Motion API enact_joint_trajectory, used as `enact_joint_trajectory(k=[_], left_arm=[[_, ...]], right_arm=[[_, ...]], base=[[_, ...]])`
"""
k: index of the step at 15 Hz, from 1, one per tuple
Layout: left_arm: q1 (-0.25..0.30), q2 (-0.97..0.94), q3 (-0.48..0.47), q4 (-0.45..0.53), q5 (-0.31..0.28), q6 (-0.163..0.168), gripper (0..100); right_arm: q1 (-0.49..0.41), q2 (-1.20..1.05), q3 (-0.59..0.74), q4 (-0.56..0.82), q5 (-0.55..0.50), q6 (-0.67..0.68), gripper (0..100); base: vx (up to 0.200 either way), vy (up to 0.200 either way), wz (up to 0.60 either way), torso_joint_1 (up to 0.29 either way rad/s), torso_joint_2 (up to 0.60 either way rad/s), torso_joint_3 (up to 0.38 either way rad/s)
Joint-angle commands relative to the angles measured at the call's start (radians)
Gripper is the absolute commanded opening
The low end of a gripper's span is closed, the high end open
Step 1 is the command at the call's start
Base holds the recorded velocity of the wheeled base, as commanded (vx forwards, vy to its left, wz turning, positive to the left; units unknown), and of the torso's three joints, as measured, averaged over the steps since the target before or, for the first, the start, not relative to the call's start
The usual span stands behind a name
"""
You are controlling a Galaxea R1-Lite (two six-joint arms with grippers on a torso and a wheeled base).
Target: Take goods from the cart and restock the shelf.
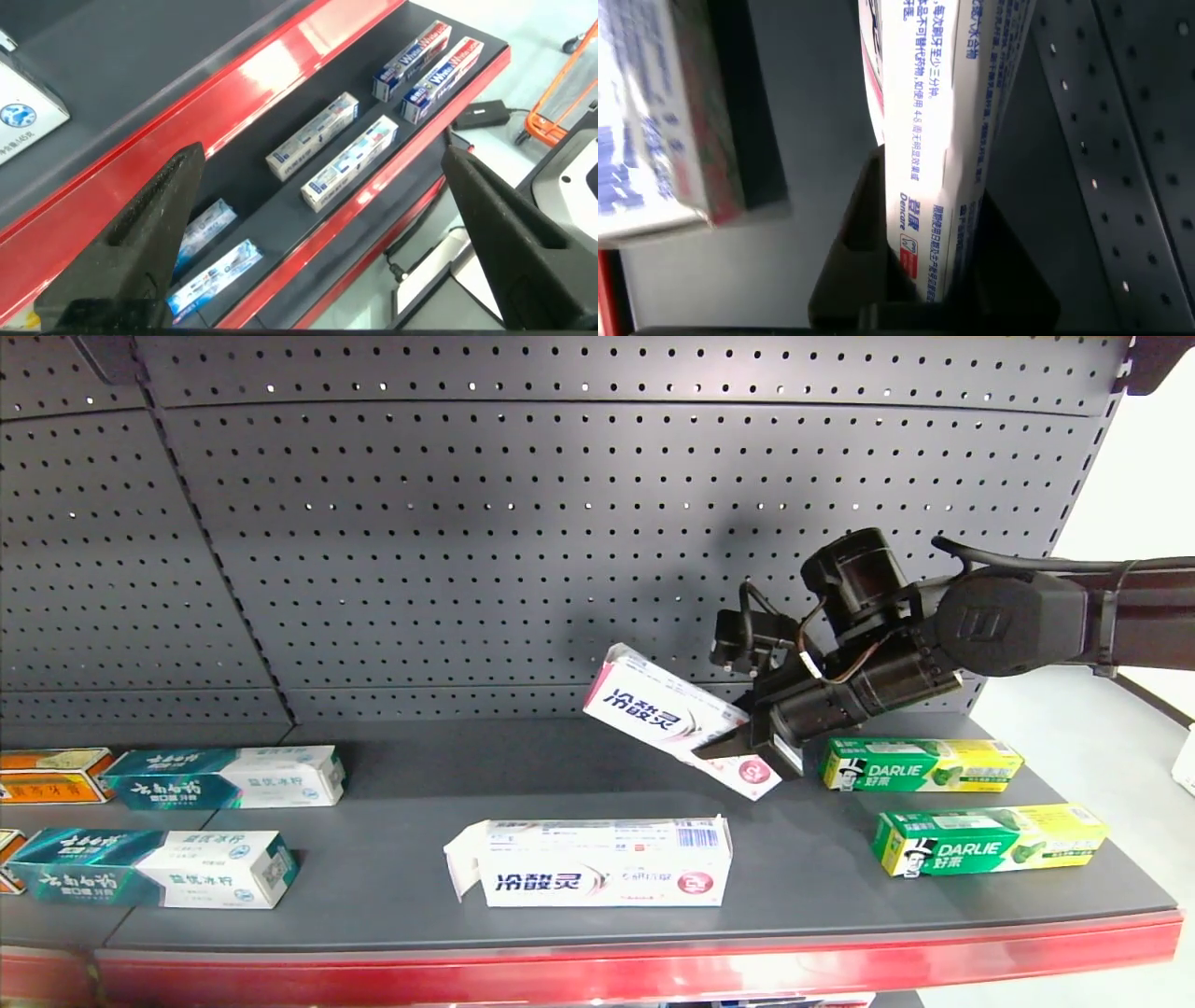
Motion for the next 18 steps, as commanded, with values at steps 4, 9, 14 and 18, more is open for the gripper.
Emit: enact_joint_trajectory(k=[4,9,14,18], left_arm=[[0.0,-0.006,0.001,0.0,0.0,0.0,100],[0.0,-0.006,0.001,0.0,0.0,0.0,100],[0.0,-0.023,0.012,0.003,0.0,-0.002,100],[0.0,-0.026,0.012,0.003,0.001,-0.008,100]], right_arm=[[0.025,0.024,-0.002,-0.005,-0.001,0.002,0],[0.056,0.059,-0.014,-0.019,-0.001,0.005,0],[0.07,0.079,-0.025,-0.019,-0.001,0.012,0],[0.073,0.094,-0.028,-0.033,-0.004,0.014,0]], base=[[0.0,0.0,0.0,0.0,0.0,0.0],[0.0,0.0,0.0,0.0,0.0,0.0],[0.0,0.0,0.0,0.0,0.0,0.0],[0.0,0.0,0.0,0.0,0.0,0.0]])
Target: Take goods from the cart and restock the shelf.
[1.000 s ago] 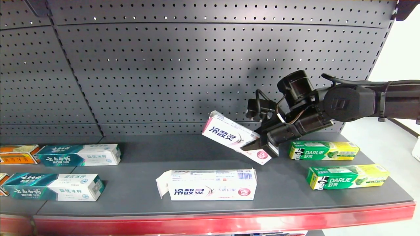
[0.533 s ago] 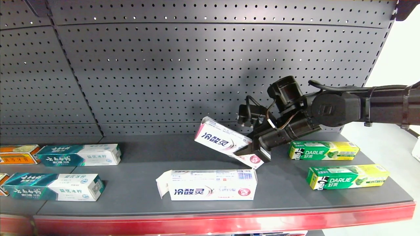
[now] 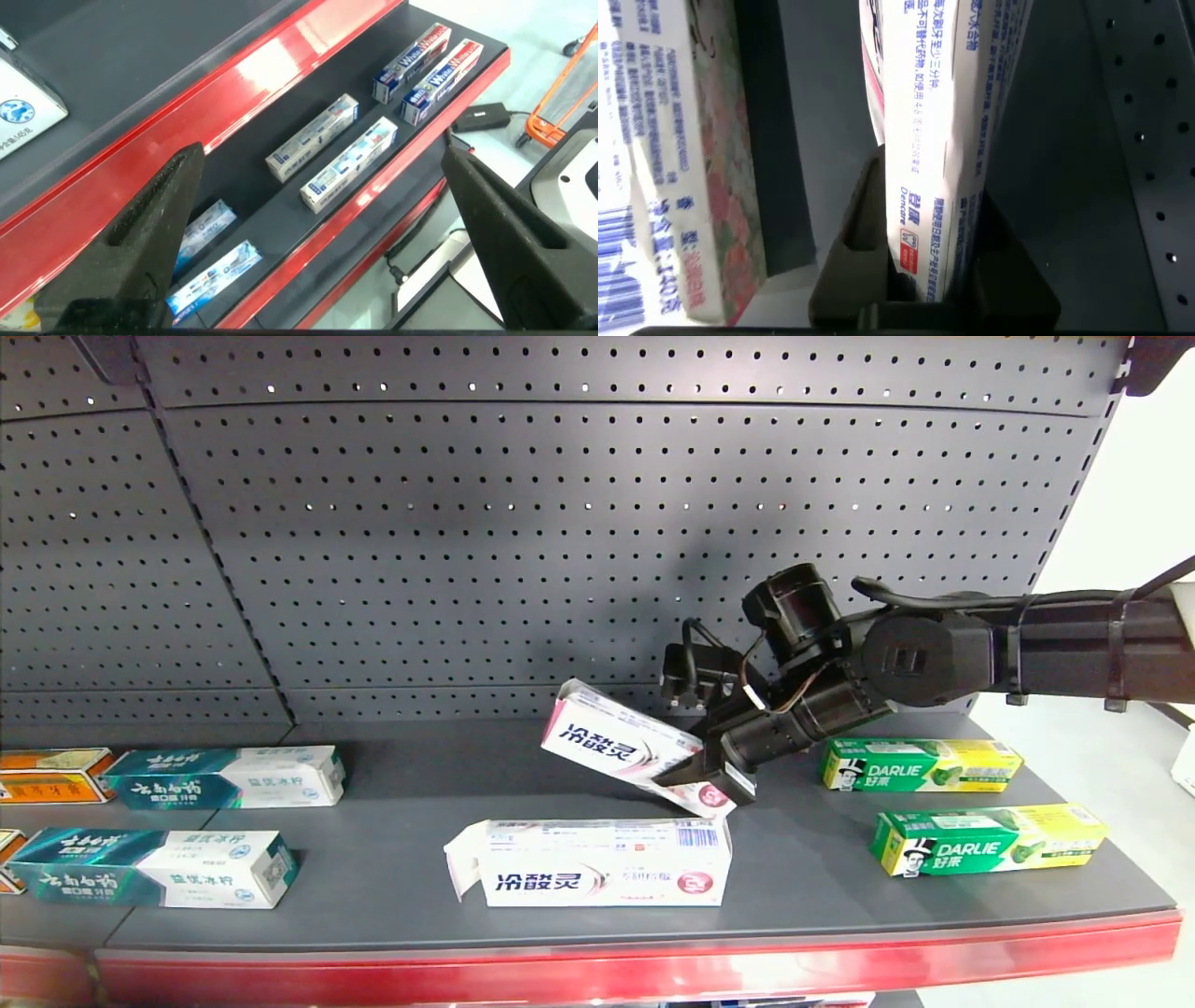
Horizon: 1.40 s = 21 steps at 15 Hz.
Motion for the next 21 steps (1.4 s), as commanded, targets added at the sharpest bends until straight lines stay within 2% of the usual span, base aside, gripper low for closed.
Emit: enact_joint_trajectory(k=[1,4,14,15,21], left_arm=[[0.001,0.0,0.0,-0.001,0.0,0.0,100],[0.001,0.0,0.0,-0.001,-0.001,0.0,100],[-0.001,-0.002,0.0,-0.001,-0.001,0.0,100],[-0.001,-0.002,0.0,-0.001,-0.001,0.0,100],[-0.003,-0.048,0.0,0.056,-0.004,-0.002,100]], right_arm=[[0.004,0.01,-0.002,-0.007,-0.001,0.003,0],[0.025,0.013,-0.002,-0.029,-0.003,0.039,0],[0.036,0.027,-0.001,-0.053,0.006,0.039,0],[0.038,0.027,0.001,-0.061,0.006,0.041,100],[0.035,0.021,0.005,-0.062,0.006,0.041,100]], base=[[0.0,0.0,0.0,0.0,0.0,0.0],[0.0,0.0,0.0,0.0,0.0,0.0],[0.0,0.0,0.0,0.0,0.0,0.0],[0.0,0.0,0.0,0.0,0.0,0.0],[0.0,0.0,0.0,0.0,0.0,0.0]])
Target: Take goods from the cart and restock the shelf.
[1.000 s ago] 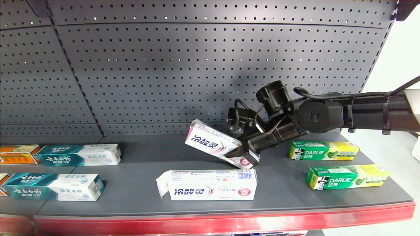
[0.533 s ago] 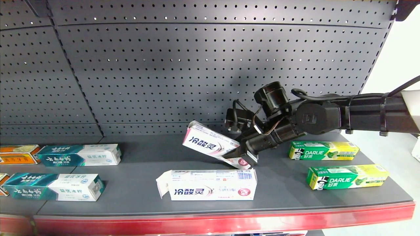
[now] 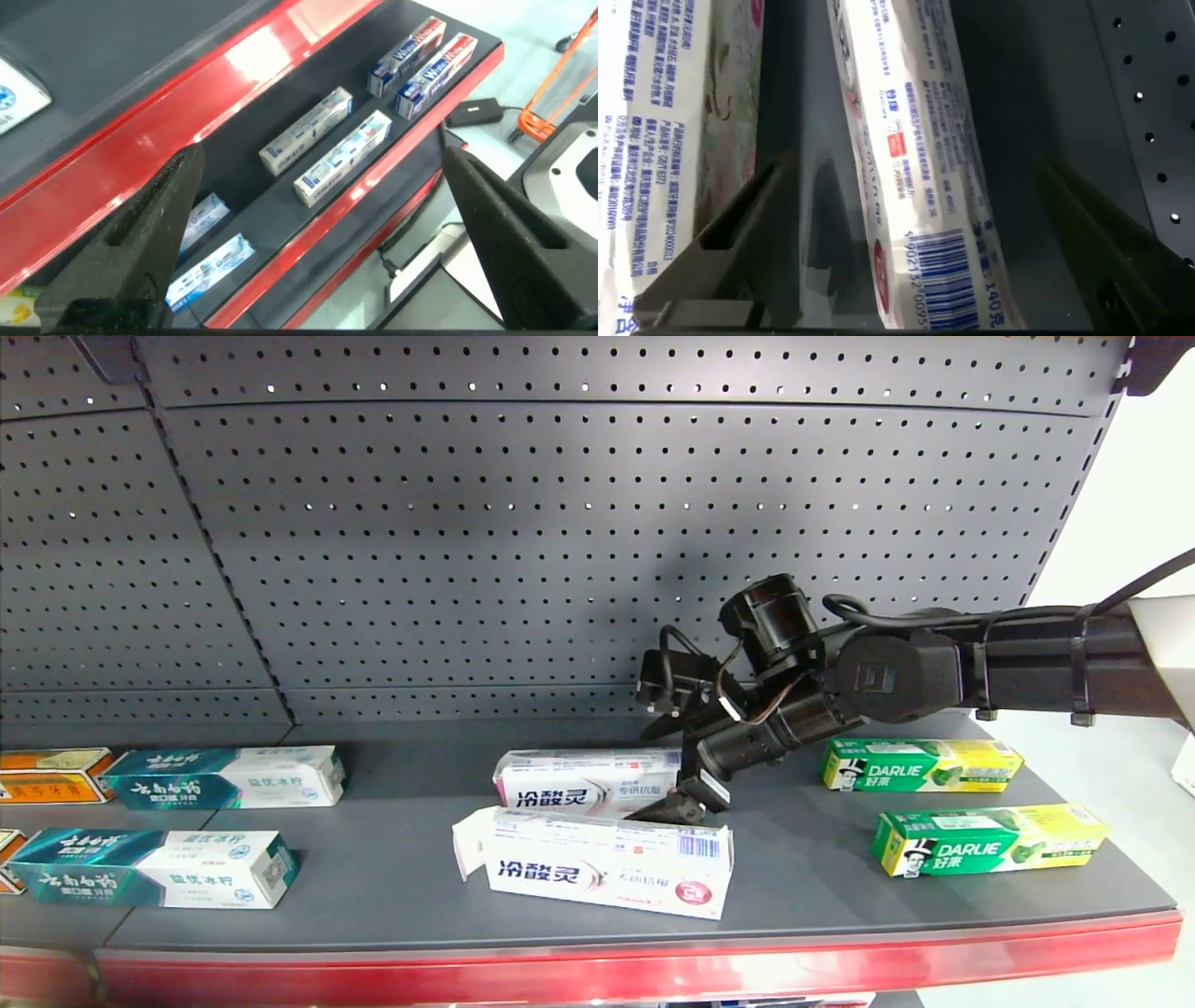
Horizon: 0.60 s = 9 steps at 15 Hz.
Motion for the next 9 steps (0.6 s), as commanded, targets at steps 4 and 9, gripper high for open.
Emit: enact_joint_trajectory(k=[4,9], left_arm=[[0.0,-0.063,-0.007,0.017,0.004,-0.034,100],[0.0,-0.04,-0.064,0.06,0.01,-0.05,100]], right_arm=[[-0.007,-0.005,-0.006,-0.002,-0.003,0.001,100],[-0.05,-0.079,0.024,0.006,-0.004,0.008,100]], base=[[0.0,0.0,0.0,0.0,0.0,0.0],[0.0,0.0,0.0,0.0,0.0,0.0]])
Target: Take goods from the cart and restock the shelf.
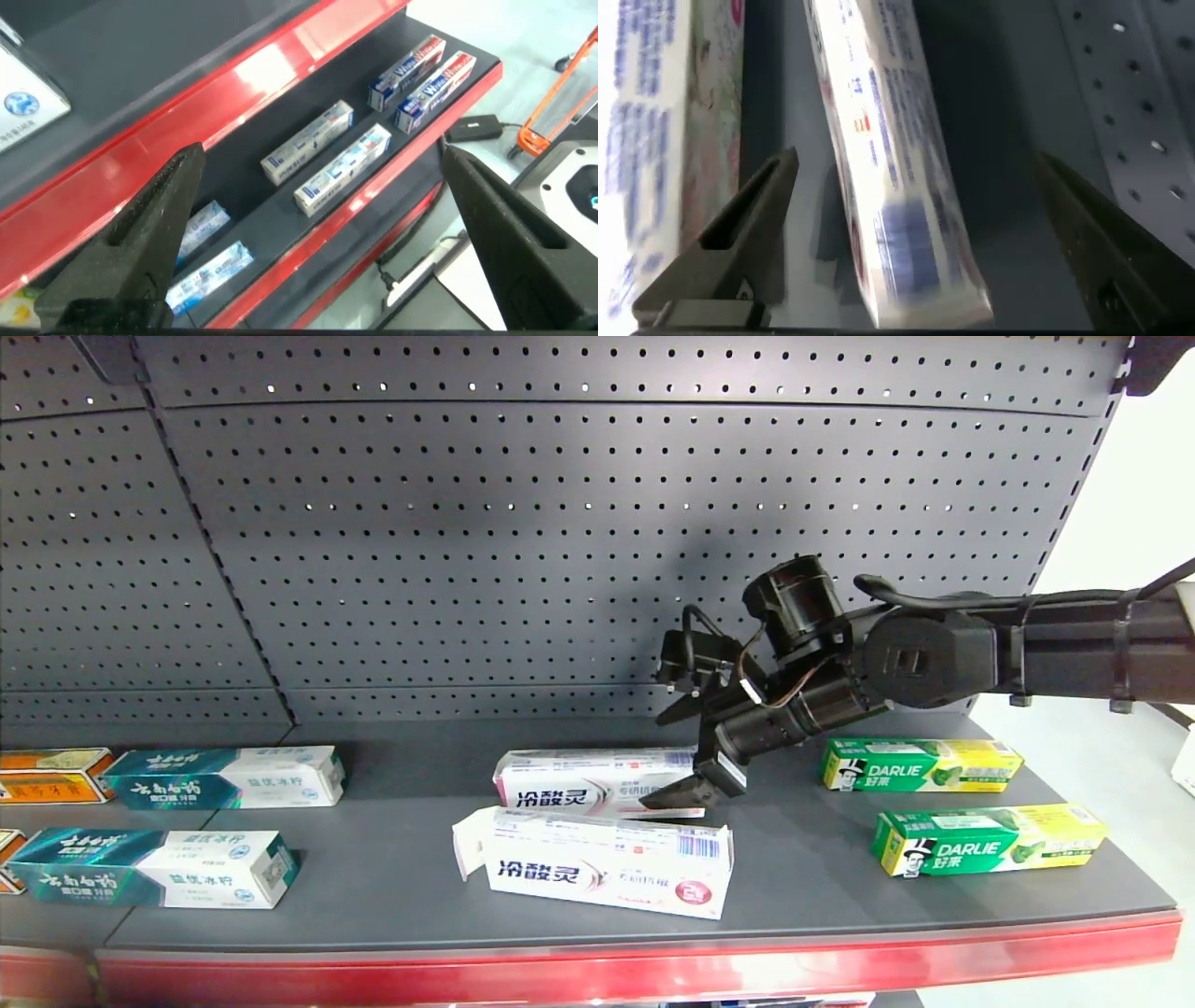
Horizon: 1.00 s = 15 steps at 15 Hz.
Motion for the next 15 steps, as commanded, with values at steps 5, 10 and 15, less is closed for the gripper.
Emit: enact_joint_trajectory(k=[5,10,15], left_arm=[[0.0,0.011,-0.025,0.018,0.011,-0.001,100],[0.0,-0.01,-0.013,0.02,0.032,-0.001,100],[0.0,-0.023,-0.014,0.04,0.039,-0.001,100]], right_arm=[[-0.112,-0.185,0.186,-0.026,0.002,-0.005,100],[-0.18,-0.205,0.296,-0.095,0.001,0.0,100],[-0.172,-0.151,0.258,-0.097,-0.001,0.015,100]], base=[[0.0,0.0,0.0,0.0,0.0,0.0],[0.0,0.0,0.0,0.0,0.0,0.0],[0.0,0.0,0.0,0.0,0.0,0.0]])
